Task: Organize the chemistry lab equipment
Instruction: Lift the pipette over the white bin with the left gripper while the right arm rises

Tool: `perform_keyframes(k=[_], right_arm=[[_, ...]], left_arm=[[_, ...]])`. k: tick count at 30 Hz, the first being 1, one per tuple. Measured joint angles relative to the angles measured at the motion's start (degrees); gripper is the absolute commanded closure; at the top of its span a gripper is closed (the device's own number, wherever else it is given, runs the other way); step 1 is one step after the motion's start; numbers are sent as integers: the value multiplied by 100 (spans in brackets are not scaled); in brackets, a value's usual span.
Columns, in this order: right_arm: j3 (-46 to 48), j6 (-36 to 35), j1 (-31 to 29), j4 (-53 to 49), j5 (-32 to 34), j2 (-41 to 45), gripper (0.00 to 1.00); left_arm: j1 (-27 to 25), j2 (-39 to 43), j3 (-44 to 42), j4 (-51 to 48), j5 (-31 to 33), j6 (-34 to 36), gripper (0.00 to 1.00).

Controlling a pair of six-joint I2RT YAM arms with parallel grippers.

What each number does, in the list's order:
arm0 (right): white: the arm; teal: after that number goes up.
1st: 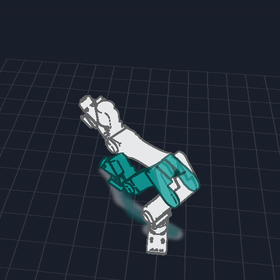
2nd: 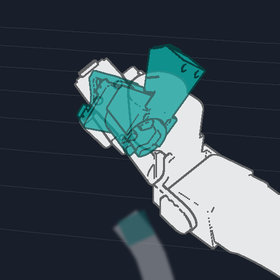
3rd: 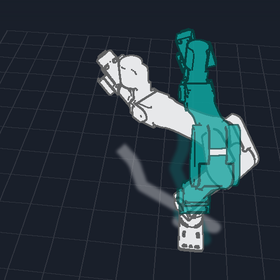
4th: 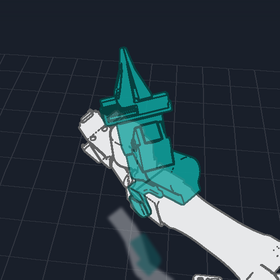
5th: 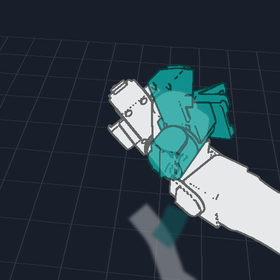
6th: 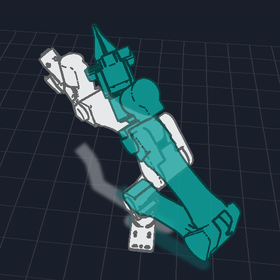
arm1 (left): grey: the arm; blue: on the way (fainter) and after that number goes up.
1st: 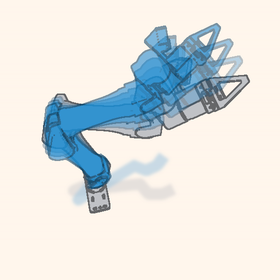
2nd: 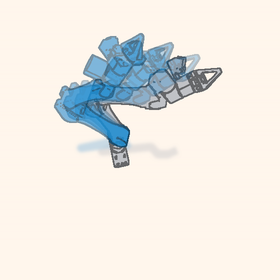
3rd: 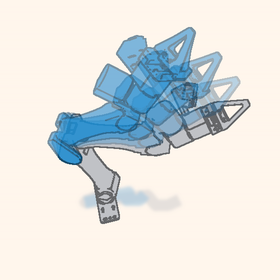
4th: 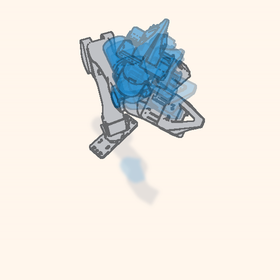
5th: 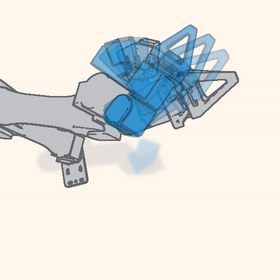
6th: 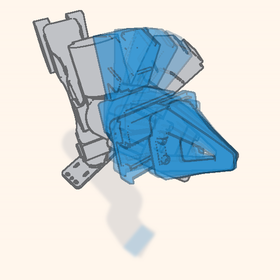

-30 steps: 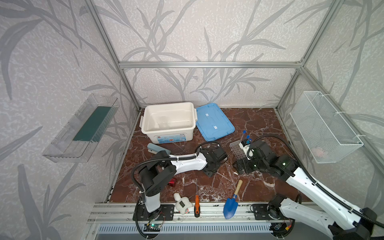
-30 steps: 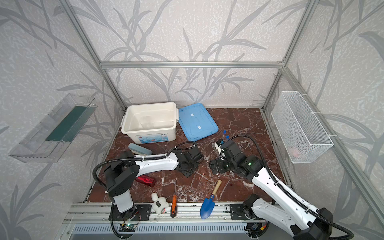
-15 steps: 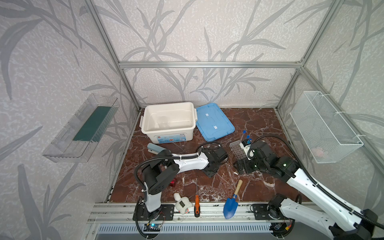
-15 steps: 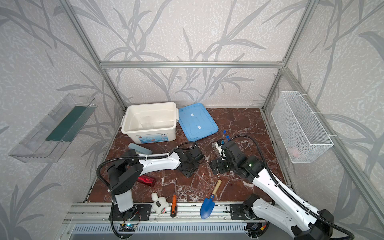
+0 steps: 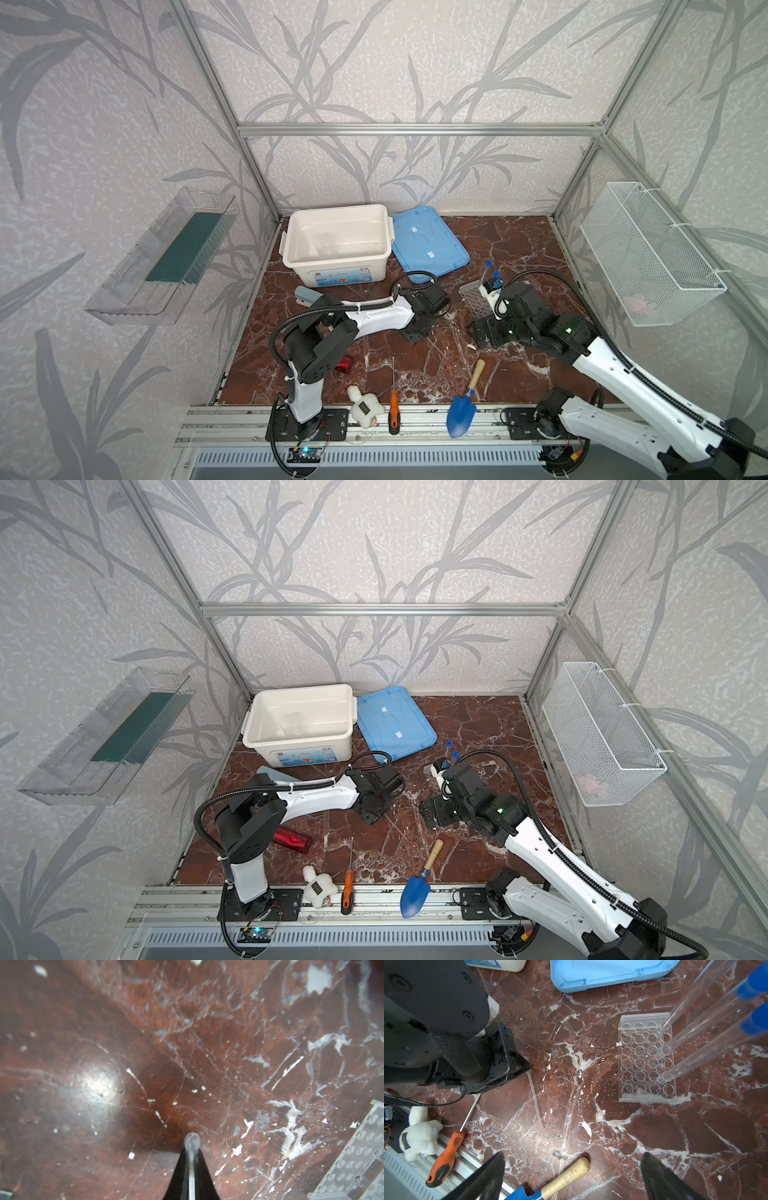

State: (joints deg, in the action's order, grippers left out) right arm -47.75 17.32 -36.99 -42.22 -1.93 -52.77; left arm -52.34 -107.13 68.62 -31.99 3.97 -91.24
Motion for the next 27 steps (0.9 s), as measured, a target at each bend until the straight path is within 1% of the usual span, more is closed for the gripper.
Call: perform_keyframes(k=[4,8,13,15,17,19,21,27], right_arm=[[0,31,15,162,-4,31,0],[0,90,20,387,-4,35,1],[-39,114,20,763,-116,33,1],[-127,111,22,960,-243,15,1],[-304,107,22,1163,-417,-81,1],[-540,103,22,1375,-590,-278,1],[-824,96,22,1633,-802,-555,1],[-1797,79,22,2127,-1333,-1622,1]], left_arm=[[-2,247,44,-227,404,452,91],[50,914,72,-354,861,981,92],[238,1834,116,-304,1458,2020,93],[391,2162,238,-317,1580,2533,93],[584,2358,461,-369,1661,3003,96],[763,2487,739,-400,1733,3464,96],[1012,2544,1067,-472,1729,3939,97],[1759,2457,1871,-903,1552,4962,97]])
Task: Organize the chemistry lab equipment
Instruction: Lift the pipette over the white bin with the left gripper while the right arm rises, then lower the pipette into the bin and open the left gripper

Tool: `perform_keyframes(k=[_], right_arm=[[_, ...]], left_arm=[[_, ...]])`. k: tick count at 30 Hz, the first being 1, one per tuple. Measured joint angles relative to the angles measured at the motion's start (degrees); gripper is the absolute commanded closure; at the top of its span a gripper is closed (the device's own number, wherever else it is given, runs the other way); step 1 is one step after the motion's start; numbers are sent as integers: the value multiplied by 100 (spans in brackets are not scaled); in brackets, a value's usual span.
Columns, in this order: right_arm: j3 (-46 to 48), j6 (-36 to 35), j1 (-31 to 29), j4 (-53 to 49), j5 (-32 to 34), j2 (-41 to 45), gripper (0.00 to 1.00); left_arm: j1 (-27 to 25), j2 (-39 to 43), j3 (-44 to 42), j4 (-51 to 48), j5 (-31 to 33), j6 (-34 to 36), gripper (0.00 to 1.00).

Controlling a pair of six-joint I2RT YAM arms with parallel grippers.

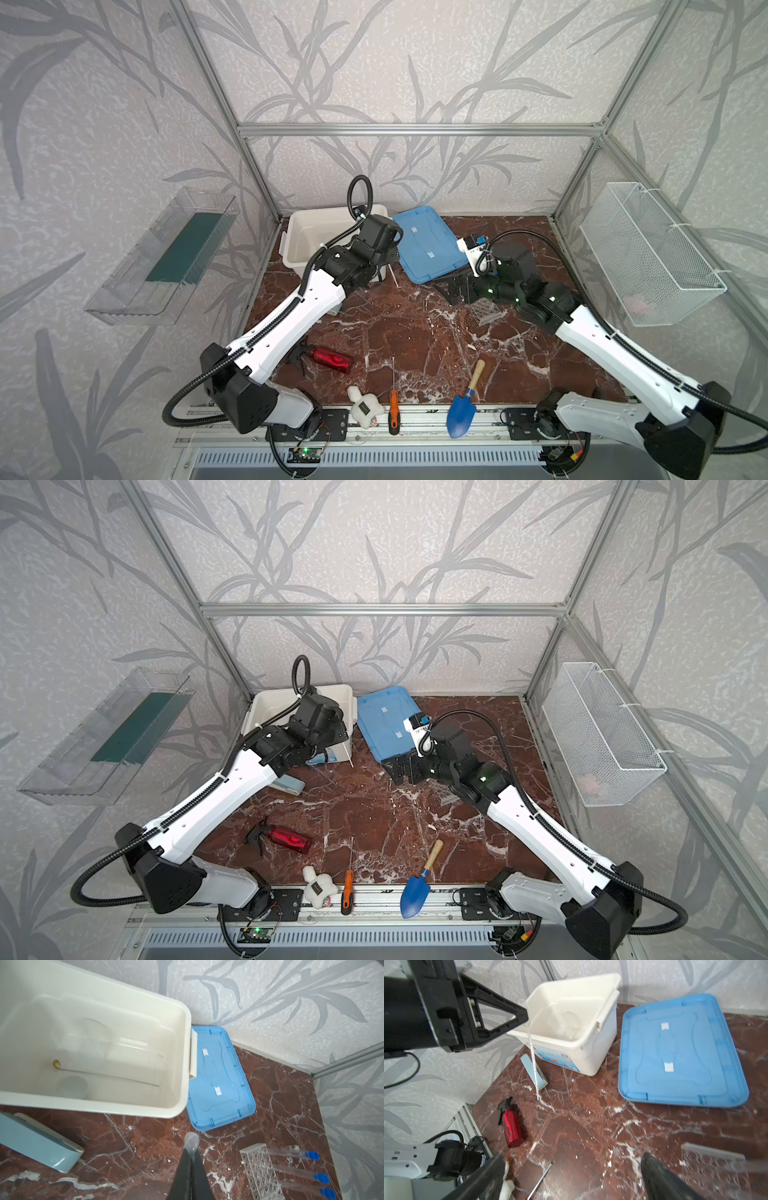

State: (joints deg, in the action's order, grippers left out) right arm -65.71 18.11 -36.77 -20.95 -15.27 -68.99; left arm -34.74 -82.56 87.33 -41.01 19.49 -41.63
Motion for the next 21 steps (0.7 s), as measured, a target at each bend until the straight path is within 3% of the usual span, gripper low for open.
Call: perform_keyframes(k=[12,21], right_arm=[[-2124,-125,4,166,-474,-2011,2],[-3401,-98,4,129,-734,-3193,4]], left_arm=[[1172,-1202,1836,-592,-501,1429,97],[1867,-2638,3252,-758,-1504,1919,97]])
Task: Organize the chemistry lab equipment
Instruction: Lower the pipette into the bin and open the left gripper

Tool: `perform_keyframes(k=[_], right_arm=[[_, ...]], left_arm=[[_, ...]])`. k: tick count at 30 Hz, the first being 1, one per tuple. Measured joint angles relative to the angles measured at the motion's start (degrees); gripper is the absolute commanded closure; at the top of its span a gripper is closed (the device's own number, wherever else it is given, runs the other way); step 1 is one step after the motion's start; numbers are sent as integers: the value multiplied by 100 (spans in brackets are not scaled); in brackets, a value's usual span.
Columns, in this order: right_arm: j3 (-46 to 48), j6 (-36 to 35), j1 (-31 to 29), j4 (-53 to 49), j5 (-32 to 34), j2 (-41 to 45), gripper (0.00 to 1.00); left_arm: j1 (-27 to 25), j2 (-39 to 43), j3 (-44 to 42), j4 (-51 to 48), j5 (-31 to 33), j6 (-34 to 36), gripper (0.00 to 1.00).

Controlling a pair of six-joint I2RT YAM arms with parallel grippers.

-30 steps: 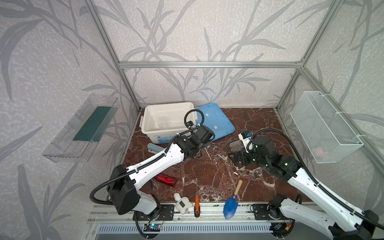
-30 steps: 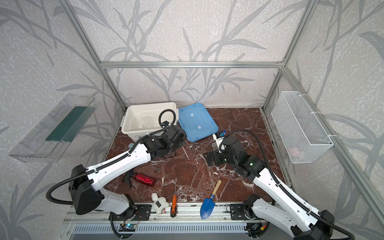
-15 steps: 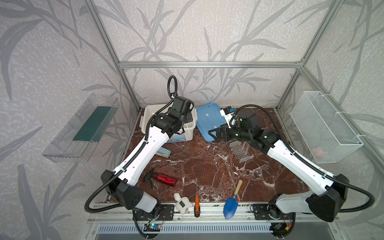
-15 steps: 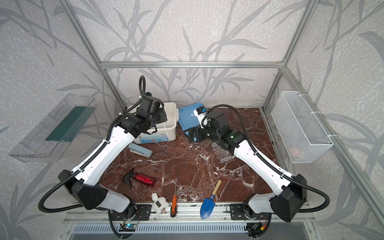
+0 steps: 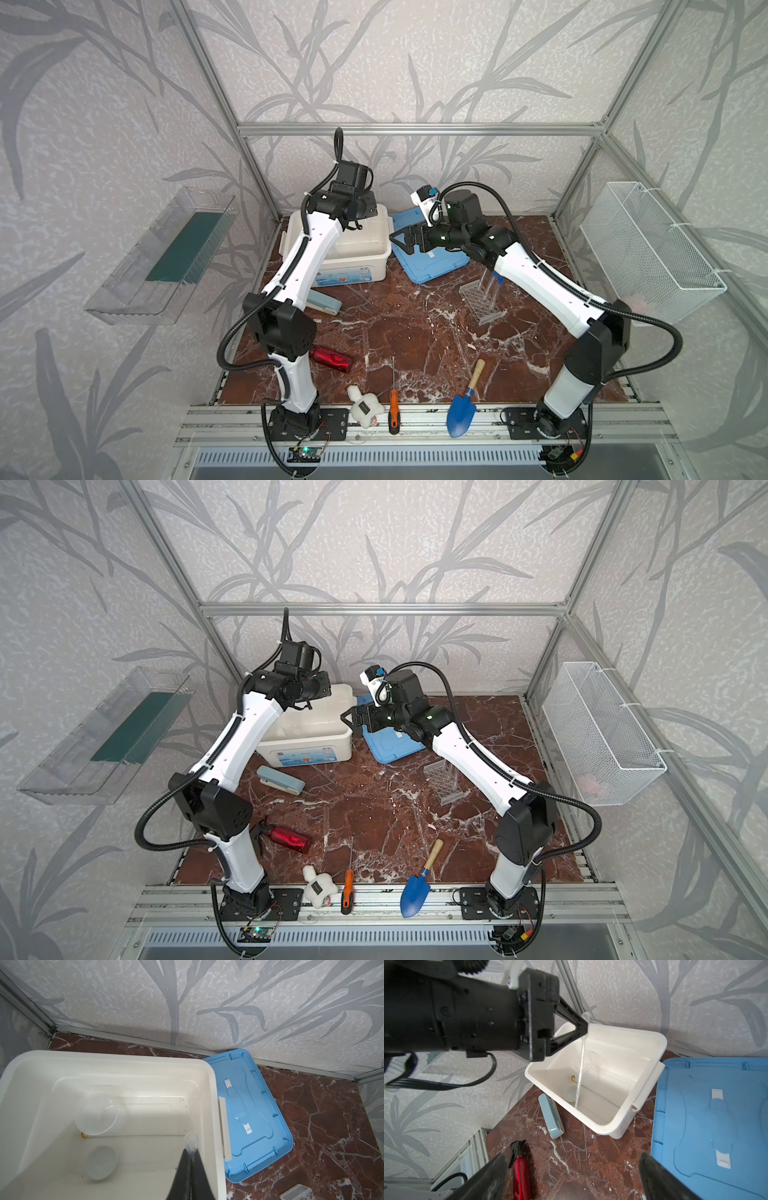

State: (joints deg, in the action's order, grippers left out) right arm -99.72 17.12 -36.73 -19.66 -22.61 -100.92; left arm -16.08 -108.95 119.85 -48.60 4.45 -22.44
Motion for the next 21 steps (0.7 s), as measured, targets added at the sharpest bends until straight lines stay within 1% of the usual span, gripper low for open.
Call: perform_keyframes(k=[3,9,13,16,21], right_arm=[[-437,33,-2,-35,-72,-474,6],[-1419,168,-2,-81,-343,-1532,11],[-2142,162,-9,-332,-330,-2144,11],[-2485,96,-37,-566,-247,-2369,11],[-2623,-7,-68,-754,-144,-2428,11]], left_arm=[[184,-452,238,-24,-278,50,97],[490,-1095,247,50,-957,79,97],[625,-1379,232,188,-1357,35,97],[680,-1499,190,306,-1539,28,97],[675,-1622,11,577,-1766,17,97]])
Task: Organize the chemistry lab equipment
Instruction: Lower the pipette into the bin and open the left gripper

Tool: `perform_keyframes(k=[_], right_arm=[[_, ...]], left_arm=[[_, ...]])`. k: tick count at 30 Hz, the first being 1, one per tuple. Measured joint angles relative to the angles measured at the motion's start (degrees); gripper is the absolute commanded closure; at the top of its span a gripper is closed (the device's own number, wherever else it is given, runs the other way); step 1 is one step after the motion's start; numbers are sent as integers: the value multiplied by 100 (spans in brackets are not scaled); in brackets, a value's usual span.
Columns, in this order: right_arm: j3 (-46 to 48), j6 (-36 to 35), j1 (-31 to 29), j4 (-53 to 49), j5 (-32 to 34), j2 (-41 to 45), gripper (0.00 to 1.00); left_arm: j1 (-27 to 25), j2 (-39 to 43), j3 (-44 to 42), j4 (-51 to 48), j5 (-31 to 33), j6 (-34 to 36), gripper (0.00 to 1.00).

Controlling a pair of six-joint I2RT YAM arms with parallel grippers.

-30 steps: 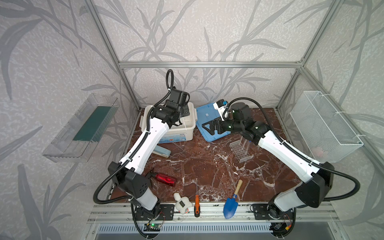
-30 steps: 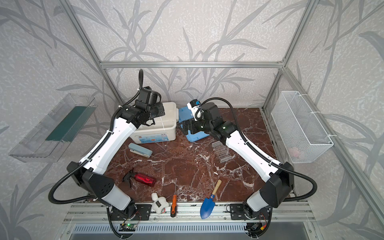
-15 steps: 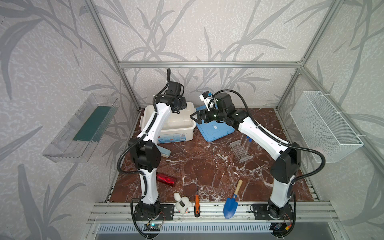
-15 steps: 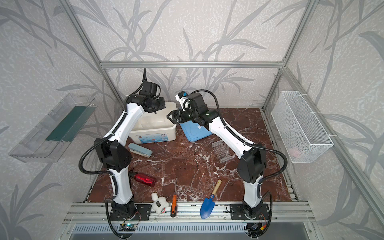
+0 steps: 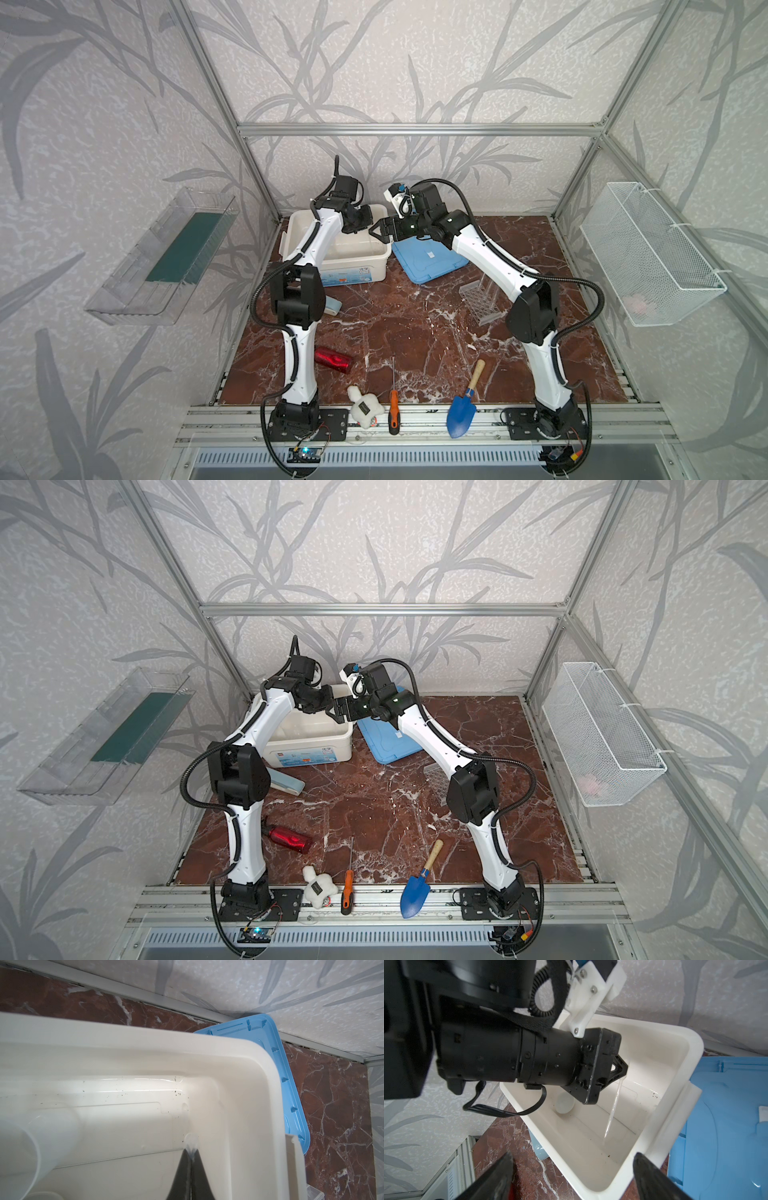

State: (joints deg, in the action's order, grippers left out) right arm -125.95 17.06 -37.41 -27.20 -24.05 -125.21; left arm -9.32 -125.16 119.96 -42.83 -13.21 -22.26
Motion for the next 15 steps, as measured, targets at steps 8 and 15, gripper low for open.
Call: perform_keyframes(k=[8,15], right_arm=[[-70,-157,-122,-131,166,-48,11],[-70,-282,-184,-166,264,-52,11]], left_arm=[[-39,-426,-254,326,-245,-90,95],[-59,-645,-525,531,-337,-175,92]])
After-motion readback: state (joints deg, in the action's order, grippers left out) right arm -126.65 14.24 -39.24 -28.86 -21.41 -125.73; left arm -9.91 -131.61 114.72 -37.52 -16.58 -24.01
